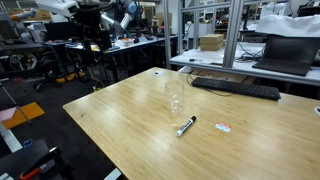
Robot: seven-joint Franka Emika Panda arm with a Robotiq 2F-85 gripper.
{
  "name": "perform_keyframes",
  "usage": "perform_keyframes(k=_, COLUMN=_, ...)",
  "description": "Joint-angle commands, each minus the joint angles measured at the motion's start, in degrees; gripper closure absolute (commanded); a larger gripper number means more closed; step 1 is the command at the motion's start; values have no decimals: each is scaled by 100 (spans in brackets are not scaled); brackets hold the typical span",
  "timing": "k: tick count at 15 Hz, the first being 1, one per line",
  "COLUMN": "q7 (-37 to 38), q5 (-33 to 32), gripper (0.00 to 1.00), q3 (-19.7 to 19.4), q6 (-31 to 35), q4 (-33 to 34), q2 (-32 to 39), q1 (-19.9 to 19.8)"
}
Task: Pick up the marker and put it in the cup
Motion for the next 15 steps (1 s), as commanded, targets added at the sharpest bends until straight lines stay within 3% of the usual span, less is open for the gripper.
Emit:
perform_keyframes(k=1, q7=-16, q5=24, gripper=0, q3=87, q6=-11, q4=25, q2=-5, q1=-88)
perform_keyframes(k=12, q7=-16, q5=24, gripper=0, q3=86, q6=-11, q4=52, q2=-5, q1=-88)
perform_keyframes(k=15, q7=146, q5=-77, gripper=0, q3=2, q6=418, q4=-157, q2=21, q1=-287)
